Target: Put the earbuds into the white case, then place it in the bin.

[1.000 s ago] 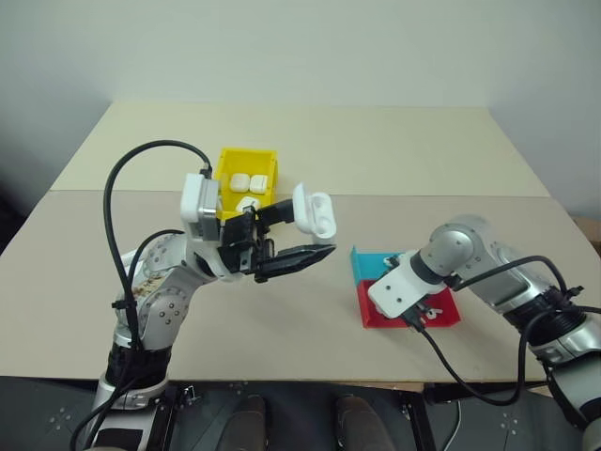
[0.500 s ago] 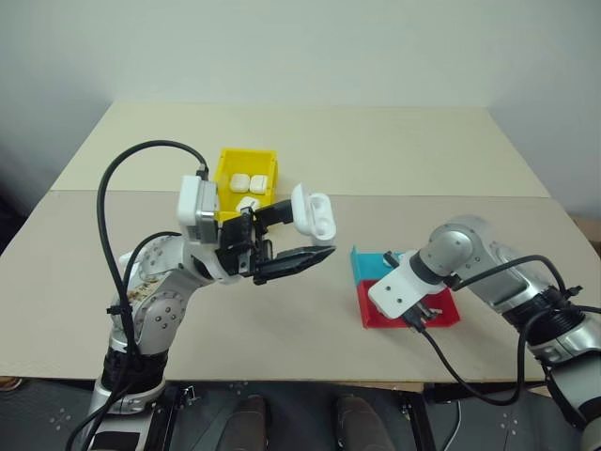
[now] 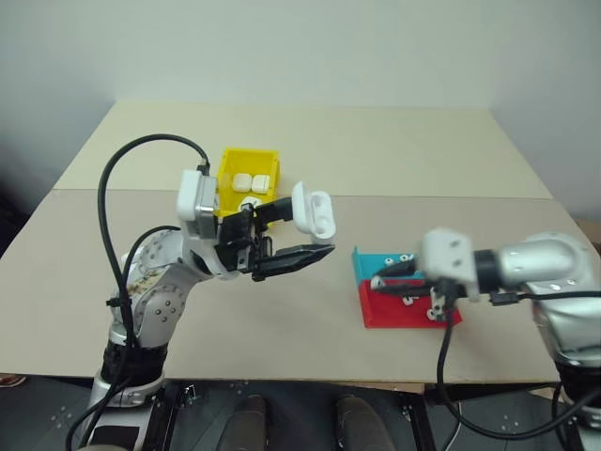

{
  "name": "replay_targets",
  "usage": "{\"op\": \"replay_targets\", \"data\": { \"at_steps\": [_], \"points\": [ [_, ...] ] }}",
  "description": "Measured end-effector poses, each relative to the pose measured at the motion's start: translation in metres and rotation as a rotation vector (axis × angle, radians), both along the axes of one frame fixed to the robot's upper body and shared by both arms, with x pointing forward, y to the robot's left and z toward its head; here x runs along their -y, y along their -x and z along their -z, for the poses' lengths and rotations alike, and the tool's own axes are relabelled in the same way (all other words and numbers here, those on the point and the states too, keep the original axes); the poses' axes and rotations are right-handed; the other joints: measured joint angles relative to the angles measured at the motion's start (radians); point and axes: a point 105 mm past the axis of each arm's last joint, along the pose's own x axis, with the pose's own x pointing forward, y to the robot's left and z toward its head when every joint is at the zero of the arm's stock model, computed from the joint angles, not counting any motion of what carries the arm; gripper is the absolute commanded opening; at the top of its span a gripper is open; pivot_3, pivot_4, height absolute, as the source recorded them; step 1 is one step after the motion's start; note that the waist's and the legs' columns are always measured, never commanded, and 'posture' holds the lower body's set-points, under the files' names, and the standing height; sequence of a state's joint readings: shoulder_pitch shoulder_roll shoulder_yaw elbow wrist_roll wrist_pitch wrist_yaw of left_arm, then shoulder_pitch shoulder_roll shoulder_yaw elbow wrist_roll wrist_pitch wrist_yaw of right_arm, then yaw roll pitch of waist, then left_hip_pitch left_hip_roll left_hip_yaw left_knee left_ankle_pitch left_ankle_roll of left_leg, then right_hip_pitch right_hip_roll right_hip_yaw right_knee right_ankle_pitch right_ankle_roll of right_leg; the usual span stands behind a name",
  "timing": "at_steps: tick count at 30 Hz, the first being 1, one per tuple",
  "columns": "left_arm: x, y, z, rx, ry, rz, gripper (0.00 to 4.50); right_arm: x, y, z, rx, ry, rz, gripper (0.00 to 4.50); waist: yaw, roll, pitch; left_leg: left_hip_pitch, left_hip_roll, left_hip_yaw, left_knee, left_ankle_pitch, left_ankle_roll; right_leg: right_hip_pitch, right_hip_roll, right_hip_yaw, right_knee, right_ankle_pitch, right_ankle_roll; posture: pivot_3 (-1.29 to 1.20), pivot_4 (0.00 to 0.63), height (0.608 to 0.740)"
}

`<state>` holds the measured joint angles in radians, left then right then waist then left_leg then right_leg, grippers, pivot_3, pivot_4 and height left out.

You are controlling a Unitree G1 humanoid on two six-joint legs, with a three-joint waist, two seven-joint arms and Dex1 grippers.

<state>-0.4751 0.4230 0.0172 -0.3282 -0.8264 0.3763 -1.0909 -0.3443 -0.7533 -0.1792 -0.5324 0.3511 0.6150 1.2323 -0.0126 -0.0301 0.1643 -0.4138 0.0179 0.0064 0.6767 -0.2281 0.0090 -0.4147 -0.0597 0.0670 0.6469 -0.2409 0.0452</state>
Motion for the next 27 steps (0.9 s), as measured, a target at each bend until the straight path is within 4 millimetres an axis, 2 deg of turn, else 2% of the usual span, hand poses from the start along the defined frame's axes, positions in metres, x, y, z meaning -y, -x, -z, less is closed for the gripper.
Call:
{"op": "replay_targets", "data": {
  "at_steps": [3,6,10,19,27],
  "points": [
    [0.000,-0.002,0.000,-0.003,-0.002,0.016,2.76,0.007,0.001,-0.032,0.015,-0.259,0.089,0.65,-0.002,0.000,0.000,0.003,0.000,0.000,-0.001,0.000,0.000,0.003,0.001,0.000,-0.001,0.000,0.000,0.00,0.150,0.740],
    [0.004,-0.003,-0.001,-0.002,0.000,0.045,2.76,0.006,0.003,-0.059,0.025,-0.465,0.103,0.65,-0.003,0.000,0.000,0.005,0.000,0.000,-0.001,0.000,0.000,0.005,0.000,0.000,-0.002,0.000,0.000,0.00,0.150,0.740],
    [0.006,-0.005,-0.001,-0.010,0.001,0.069,2.76,-0.006,0.009,-0.081,-0.005,-0.637,0.059,0.65,-0.003,0.000,0.000,0.005,0.000,0.000,-0.002,0.000,0.001,0.006,0.001,-0.001,-0.003,0.000,0.000,0.00,0.150,0.740],
    [0.010,-0.008,0.001,-0.031,-0.017,0.100,2.76,-0.038,0.024,-0.096,-0.074,-0.718,-0.043,0.65,-0.003,0.000,0.000,0.004,0.000,0.000,-0.002,0.000,0.001,0.006,0.000,-0.001,-0.004,0.000,0.000,0.00,0.150,0.740],
    [0.013,-0.010,0.001,-0.049,-0.034,0.104,2.76,-0.053,0.022,-0.088,-0.118,-0.692,-0.055,0.65,-0.003,0.000,0.000,0.004,0.000,-0.001,-0.002,-0.001,0.001,0.006,0.000,-0.001,-0.004,0.000,0.000,0.00,0.150,0.740]
  ]
}}
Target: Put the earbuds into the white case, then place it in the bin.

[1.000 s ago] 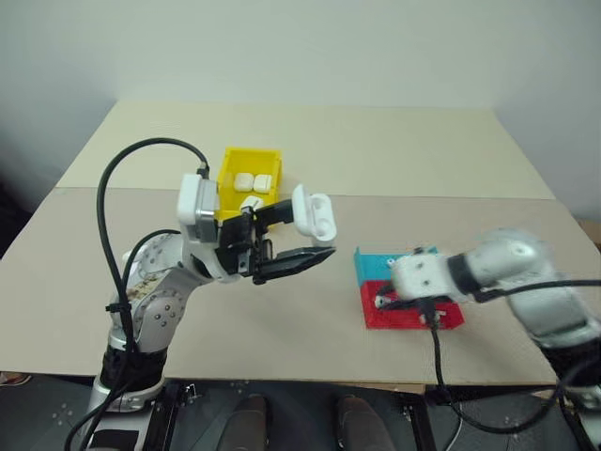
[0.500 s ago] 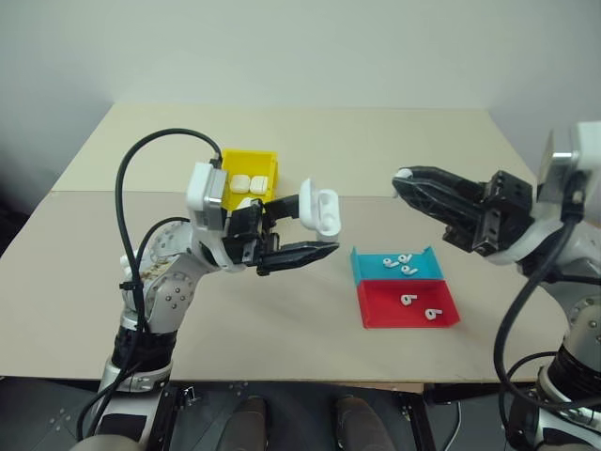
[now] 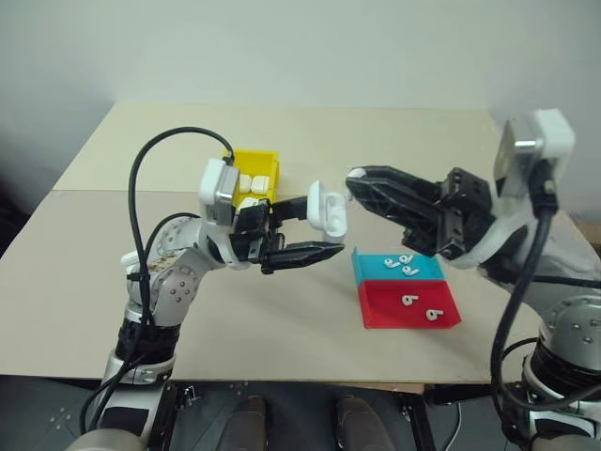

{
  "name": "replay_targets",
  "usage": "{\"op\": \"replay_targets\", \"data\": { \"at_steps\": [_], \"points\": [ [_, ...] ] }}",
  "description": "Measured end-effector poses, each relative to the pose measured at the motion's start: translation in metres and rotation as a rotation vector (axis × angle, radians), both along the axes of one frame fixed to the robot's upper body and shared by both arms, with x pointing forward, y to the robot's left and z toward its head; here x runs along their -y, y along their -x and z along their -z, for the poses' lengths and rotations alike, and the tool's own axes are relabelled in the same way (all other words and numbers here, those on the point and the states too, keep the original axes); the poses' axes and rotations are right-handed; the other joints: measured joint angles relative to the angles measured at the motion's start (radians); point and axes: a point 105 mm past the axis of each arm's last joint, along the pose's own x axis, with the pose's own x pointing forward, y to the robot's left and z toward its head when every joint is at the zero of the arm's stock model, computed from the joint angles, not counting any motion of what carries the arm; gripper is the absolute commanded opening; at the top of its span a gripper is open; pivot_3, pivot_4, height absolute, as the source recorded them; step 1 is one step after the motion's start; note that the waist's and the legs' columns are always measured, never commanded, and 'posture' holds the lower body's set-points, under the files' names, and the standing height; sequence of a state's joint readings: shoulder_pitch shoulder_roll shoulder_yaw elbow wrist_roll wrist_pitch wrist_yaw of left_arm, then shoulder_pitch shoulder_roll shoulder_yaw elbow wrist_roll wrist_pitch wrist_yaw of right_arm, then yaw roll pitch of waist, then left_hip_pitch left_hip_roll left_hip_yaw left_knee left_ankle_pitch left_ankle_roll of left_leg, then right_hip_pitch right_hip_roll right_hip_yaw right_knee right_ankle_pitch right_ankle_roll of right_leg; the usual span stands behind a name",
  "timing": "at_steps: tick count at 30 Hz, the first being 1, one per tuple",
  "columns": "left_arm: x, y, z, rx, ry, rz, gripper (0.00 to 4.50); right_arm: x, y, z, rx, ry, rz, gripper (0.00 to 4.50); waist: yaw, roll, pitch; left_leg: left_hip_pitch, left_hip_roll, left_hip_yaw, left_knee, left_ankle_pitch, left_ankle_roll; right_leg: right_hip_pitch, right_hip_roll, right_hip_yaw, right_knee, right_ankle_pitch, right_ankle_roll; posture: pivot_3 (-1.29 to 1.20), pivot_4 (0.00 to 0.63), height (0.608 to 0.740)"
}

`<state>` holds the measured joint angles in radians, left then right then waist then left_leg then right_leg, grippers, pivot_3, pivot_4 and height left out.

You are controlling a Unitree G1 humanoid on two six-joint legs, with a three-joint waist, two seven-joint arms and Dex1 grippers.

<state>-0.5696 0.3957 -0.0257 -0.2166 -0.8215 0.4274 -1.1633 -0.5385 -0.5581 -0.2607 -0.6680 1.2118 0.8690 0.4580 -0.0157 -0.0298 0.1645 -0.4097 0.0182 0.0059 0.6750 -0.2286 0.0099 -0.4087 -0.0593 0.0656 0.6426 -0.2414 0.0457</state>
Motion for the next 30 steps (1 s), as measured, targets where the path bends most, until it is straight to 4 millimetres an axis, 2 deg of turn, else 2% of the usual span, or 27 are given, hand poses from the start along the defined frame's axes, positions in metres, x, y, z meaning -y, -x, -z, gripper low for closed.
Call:
{"op": "replay_targets", "data": {
  "at_steps": [10,21,22,23,30],
  "points": [
    [0.003,0.000,0.001,-0.014,-0.009,-0.001,2.76,-0.010,-0.006,0.009,0.019,0.047,0.018,0.65,0.000,0.000,0.000,0.000,0.000,0.000,0.000,0.000,0.000,0.000,0.000,0.000,0.000,0.000,0.000,0.00,0.150,0.740],
    [0.004,-0.001,0.004,-0.017,-0.022,-0.012,2.76,-0.008,-0.008,0.011,0.095,0.107,0.045,0.65,0.001,0.000,0.000,0.000,0.000,0.000,0.000,0.000,0.000,0.000,0.000,0.000,-0.001,0.000,0.000,0.00,0.150,0.740],
    [0.005,-0.001,0.005,-0.017,-0.023,-0.011,2.76,-0.007,-0.008,0.011,0.102,0.115,0.041,1.37,0.001,0.000,0.000,0.000,0.000,0.000,0.000,0.000,0.000,0.000,0.000,0.000,-0.001,0.000,0.000,0.00,0.150,0.740],
    [0.005,-0.001,0.005,-0.016,-0.024,-0.012,2.76,-0.006,-0.007,0.013,0.107,0.130,0.033,1.57,0.001,0.000,0.000,-0.001,0.000,0.000,0.000,0.000,0.000,0.000,0.000,0.000,-0.001,0.000,0.000,0.00,0.150,0.740],
    [0.005,-0.002,0.005,-0.015,-0.023,-0.019,2.76,0.000,-0.002,0.016,0.128,0.175,-0.002,3.91,-0.001,0.000,0.000,0.000,0.000,0.000,0.000,0.000,0.000,0.000,0.000,0.000,-0.001,0.000,0.000,0.00,0.150,0.740]
  ]
}}
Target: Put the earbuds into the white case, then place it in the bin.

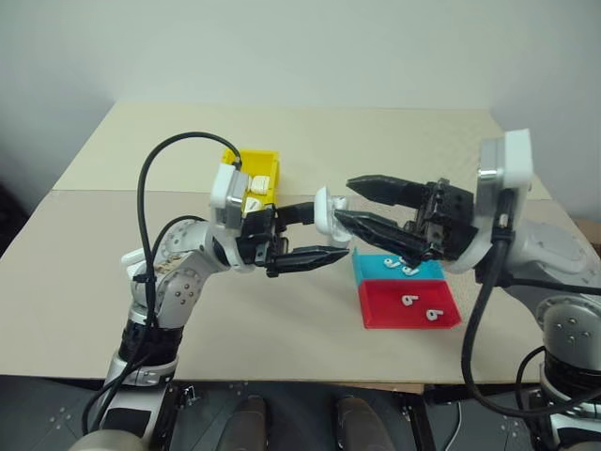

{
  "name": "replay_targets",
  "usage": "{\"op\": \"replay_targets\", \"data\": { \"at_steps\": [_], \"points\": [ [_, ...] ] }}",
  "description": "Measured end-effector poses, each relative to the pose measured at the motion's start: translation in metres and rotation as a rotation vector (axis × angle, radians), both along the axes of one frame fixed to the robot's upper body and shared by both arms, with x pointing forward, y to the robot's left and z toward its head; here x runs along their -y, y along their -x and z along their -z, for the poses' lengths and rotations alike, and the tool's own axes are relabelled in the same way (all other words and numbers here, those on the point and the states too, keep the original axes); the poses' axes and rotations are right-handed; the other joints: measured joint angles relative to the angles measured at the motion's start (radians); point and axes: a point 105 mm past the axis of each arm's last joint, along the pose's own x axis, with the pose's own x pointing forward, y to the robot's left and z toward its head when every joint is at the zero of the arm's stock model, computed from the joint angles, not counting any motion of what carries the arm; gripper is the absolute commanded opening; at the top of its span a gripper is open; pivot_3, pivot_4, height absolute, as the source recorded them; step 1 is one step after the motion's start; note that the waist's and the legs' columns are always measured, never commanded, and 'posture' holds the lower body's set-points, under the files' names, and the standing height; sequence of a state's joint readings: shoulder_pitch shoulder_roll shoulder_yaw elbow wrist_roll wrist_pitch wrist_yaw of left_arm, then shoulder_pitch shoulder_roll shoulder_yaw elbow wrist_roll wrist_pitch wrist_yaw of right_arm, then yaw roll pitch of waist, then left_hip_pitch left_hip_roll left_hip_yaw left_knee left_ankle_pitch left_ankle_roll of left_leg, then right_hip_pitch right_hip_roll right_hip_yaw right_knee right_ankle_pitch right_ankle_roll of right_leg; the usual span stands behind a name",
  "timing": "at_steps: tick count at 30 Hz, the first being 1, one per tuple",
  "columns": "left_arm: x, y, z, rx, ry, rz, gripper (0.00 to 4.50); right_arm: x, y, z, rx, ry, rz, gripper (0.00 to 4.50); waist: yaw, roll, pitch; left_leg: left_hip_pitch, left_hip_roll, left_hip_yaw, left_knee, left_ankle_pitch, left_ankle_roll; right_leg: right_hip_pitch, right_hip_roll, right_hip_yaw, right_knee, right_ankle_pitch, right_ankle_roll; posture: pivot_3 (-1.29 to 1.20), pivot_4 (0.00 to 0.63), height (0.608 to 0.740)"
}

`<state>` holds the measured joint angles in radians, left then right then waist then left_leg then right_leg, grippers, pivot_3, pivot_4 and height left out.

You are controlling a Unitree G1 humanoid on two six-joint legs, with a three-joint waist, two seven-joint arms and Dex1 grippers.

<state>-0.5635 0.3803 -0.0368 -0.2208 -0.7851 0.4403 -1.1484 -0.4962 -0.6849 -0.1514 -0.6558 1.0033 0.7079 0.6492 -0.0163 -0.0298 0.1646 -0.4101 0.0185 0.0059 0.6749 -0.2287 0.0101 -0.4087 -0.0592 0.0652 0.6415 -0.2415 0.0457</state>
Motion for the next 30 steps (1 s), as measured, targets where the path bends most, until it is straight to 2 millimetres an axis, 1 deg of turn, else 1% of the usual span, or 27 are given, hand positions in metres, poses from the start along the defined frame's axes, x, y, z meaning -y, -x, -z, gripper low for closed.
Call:
{"op": "replay_targets", "data": {
  "at_steps": [5,7,8,9,11,13,15,16,17,18,20,22,24,27,30],
  "points": [
    [-0.002,-0.001,-0.002,0.007,0.014,-0.012,2.76,0.001,-0.003,0.005,-0.007,0.038,-0.014,3.91,0.001,0.000,0.000,0.000,0.000,0.000,0.000,0.000,0.000,0.000,0.000,0.000,0.000,0.000,0.000,0.00,0.150,0.740],
    [-0.002,-0.002,-0.003,0.005,0.016,-0.021,2.76,0.007,-0.007,0.003,0.015,0.077,-0.013,3.91,0.002,0.000,0.000,0.000,0.000,0.000,0.000,0.000,0.000,0.000,0.000,0.000,0.000,0.000,0.000,0.00,0.150,0.740],
    [-0.004,-0.003,-0.003,0.004,0.019,-0.035,2.76,0.013,-0.010,0.001,0.035,0.118,-0.010,3.91,0.002,0.000,0.001,0.000,-0.001,0.001,0.000,0.000,0.000,0.000,-0.001,0.000,-0.001,0.000,0.000,0.00,0.150,0.740],
    [-0.007,-0.003,-0.004,0.009,0.017,-0.042,2.76,0.024,-0.018,-0.003,0.062,0.152,0.036,3.91,0.002,0.000,0.001,0.000,0.000,0.001,0.000,0.000,0.000,0.001,0.000,-0.001,-0.001,0.000,0.000,0.00,0.150,0.740],
    [-0.009,0.000,-0.003,0.018,0.015,-0.039,2.76,0.049,-0.040,-0.008,0.080,0.230,0.135,3.91,0.003,0.000,0.001,0.000,-0.001,0.005,0.000,0.000,0.000,0.002,-0.001,-0.001,-0.002,0.000,0.000,0.00,0.150,0.740],
    [-0.009,0.002,-0.003,0.020,0.015,-0.037,2.76,0.059,-0.053,-0.005,0.113,0.339,0.171,3.91,0.002,0.001,0.001,0.001,0.000,0.007,0.000,0.000,0.000,0.001,-0.001,-0.001,-0.002,0.000,0.000,0.00,0.150,0.740],
    [-0.010,0.003,-0.003,0.022,0.015,-0.040,2.76,0.063,-0.068,0.011,0.160,0.523,0.185,3.91,-0.003,0.001,0.001,0.001,0.000,0.008,-0.001,0.000,0.000,0.001,0.000,-0.001,-0.002,0.000,0.000,0.00,0.150,0.740],
    [-0.010,0.003,-0.003,0.023,0.016,-0.041,2.76,0.065,-0.079,0.023,0.185,0.658,0.196,3.91,-0.009,0.001,0.001,0.002,0.000,0.010,-0.001,0.000,0.000,0.000,0.000,0.001,-0.001,0.000,0.000,0.00,0.150,0.740],
    [-0.009,0.004,-0.003,0.025,0.018,-0.041,2.76,0.069,-0.087,0.033,0.192,0.746,0.208,3.91,-0.010,0.001,0.001,0.001,0.000,0.009,-0.001,0.000,0.000,0.000,0.000,0.001,-0.001,0.000,0.000,0.00,0.150,0.740],
    [-0.010,0.004,-0.003,0.024,0.019,-0.048,2.76,0.073,-0.098,0.049,0.188,0.860,0.199,3.74,-0.014,0.001,0.001,0.002,0.000,0.010,-0.001,0.000,0.000,0.000,0.000,0.001,-0.001,0.000,0.000,0.00,0.150,0.740],
    [-0.011,0.004,-0.003,0.021,0.023,-0.063,2.76,0.073,-0.111,0.069,0.163,0.978,0.146,3.36,-0.019,0.001,0.002,0.001,0.000,0.010,-0.001,0.000,0.000,-0.001,0.000,0.001,-0.001,0.000,0.000,0.00,0.150,0.740],
    [-0.012,0.004,-0.003,0.022,0.027,-0.072,2.76,0.071,-0.119,0.086,0.149,1.078,0.083,2.70,-0.023,0.001,0.002,0.000,0.000,0.009,-0.002,0.000,0.000,-0.002,0.000,0.001,-0.001,0.000,0.000,0.00,0.150,0.740],
    [-0.013,0.006,-0.003,0.025,0.029,-0.087,2.76,0.071,-0.126,0.098,0.126,1.157,0.040,2.02,-0.023,0.001,0.002,-0.002,0.000,0.009,-0.002,0.000,0.000,-0.004,-0.001,0.001,-0.001,0.000,0.000,0.00,0.150,0.740],
    [-0.015,0.008,-0.003,0.023,0.037,-0.100,2.76,0.072,-0.134,0.105,0.086,1.224,0.011,2.02,-0.020,0.001,0.002,-0.007,0.000,0.005,-0.001,0.000,0.000,-0.010,-0.002,0.003,0.001,0.001,0.000,0.00,0.150,0.740],
    [-0.017,0.009,-0.004,0.025,0.039,-0.112,2.76,0.069,-0.140,0.110,0.071,1.286,-0.029,2.02,-0.018,0.001,0.002,-0.007,0.000,0.004,-0.001,0.000,0.000,-0.011,-0.002,0.003,0.002,0.001,0.000,0.00,0.150,0.740]
  ]
}}
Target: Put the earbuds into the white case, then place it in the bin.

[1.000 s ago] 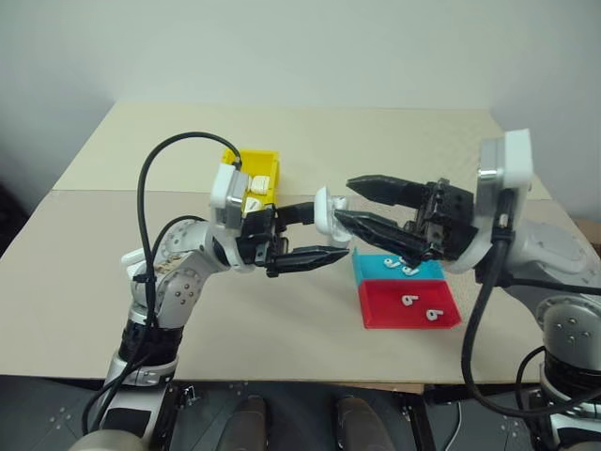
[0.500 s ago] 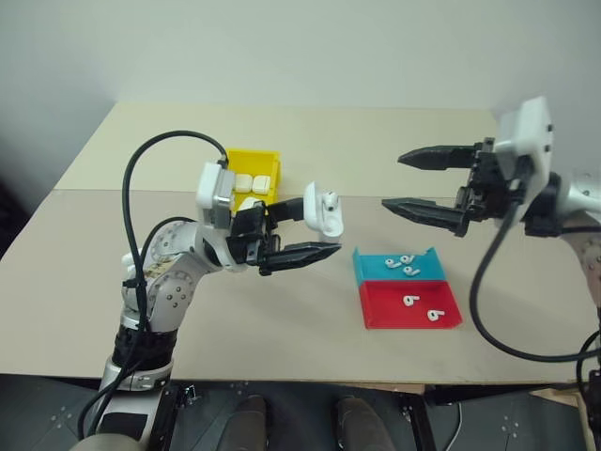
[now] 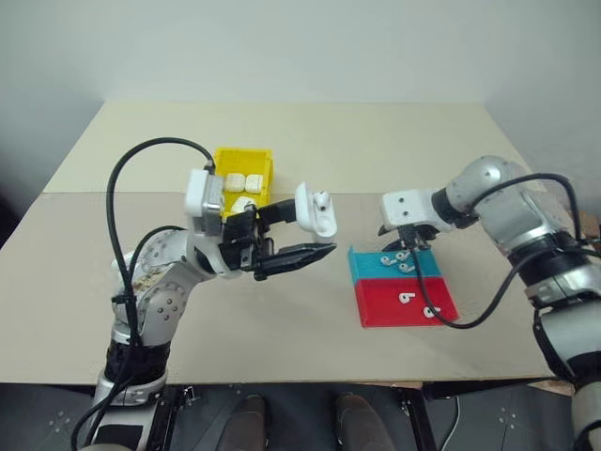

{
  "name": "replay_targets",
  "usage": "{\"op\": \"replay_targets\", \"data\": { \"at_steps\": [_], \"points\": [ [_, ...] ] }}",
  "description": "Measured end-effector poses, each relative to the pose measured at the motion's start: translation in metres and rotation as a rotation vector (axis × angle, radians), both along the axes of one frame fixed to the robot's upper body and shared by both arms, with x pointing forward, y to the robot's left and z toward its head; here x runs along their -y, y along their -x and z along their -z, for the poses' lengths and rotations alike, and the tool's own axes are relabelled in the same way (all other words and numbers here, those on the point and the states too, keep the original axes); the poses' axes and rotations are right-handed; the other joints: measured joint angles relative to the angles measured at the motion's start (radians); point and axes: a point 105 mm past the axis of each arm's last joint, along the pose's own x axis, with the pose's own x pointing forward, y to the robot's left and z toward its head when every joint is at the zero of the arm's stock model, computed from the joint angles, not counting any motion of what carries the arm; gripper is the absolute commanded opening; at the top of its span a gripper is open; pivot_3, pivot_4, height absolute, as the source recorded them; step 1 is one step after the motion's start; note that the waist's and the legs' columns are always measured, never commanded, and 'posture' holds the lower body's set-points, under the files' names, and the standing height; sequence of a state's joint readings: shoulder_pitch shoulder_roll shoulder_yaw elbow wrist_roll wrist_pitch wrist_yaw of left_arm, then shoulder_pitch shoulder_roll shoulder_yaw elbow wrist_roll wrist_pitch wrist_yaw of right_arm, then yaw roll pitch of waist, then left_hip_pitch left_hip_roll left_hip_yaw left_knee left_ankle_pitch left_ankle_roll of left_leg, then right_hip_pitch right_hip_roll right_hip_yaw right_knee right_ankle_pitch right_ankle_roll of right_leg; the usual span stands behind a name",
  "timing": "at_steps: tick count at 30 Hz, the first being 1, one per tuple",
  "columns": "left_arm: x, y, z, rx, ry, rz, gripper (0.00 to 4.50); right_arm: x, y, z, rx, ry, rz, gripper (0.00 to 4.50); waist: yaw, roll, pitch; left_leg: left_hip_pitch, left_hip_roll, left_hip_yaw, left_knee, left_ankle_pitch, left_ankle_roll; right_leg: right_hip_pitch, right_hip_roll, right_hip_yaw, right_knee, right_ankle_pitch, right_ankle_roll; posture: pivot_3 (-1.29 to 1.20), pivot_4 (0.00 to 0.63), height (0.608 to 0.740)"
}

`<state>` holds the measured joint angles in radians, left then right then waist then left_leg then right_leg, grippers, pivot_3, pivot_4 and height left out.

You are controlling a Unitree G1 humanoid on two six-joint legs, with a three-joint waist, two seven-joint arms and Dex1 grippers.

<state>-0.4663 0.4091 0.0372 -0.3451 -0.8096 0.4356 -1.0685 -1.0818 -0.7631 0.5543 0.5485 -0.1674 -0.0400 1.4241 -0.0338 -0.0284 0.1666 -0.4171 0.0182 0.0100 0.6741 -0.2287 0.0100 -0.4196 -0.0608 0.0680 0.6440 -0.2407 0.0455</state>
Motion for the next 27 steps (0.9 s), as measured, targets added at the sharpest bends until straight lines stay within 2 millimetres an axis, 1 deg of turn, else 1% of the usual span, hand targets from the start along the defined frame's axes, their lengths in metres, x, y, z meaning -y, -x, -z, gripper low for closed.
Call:
{"op": "replay_targets", "data": {
  "at_steps": [5,14,19,27],
  "points": [
    [-0.002,-0.001,-0.001,0.001,-0.007,-0.013,2.76,0.002,0.000,0.012,-0.039,0.069,-0.044,2.02,0.003,0.000,0.000,0.000,0.000,0.000,0.000,0.000,0.000,0.000,0.000,0.000,0.001,0.000,0.000,0.00,0.150,0.740],
    [-0.002,-0.001,-0.001,0.000,-0.005,-0.021,2.76,0.012,0.000,0.021,-0.053,0.140,-0.068,2.02,0.002,0.000,0.000,0.000,0.000,0.000,0.000,0.000,0.000,0.000,0.000,0.000,0.002,0.000,0.000,0.00,0.150,0.740],
    [-0.002,-0.001,-0.001,0.000,-0.005,-0.021,2.76,0.008,0.000,0.029,-0.071,0.140,-0.074,2.02,-0.004,0.000,0.000,0.001,0.000,-0.001,0.000,0.000,0.000,-0.001,0.000,0.000,0.002,0.000,-0.001,0.00,0.150,0.740],
    [-0.002,-0.001,-0.001,0.002,-0.006,-0.024,2.76,0.010,-0.004,0.037,-0.073,0.157,-0.063,2.02,-0.006,0.000,0.000,0.001,0.000,-0.001,0.000,0.000,0.000,0.000,0.000,0.000,0.002,0.000,-0.001,0.00,0.150,0.740]
  ]
}}
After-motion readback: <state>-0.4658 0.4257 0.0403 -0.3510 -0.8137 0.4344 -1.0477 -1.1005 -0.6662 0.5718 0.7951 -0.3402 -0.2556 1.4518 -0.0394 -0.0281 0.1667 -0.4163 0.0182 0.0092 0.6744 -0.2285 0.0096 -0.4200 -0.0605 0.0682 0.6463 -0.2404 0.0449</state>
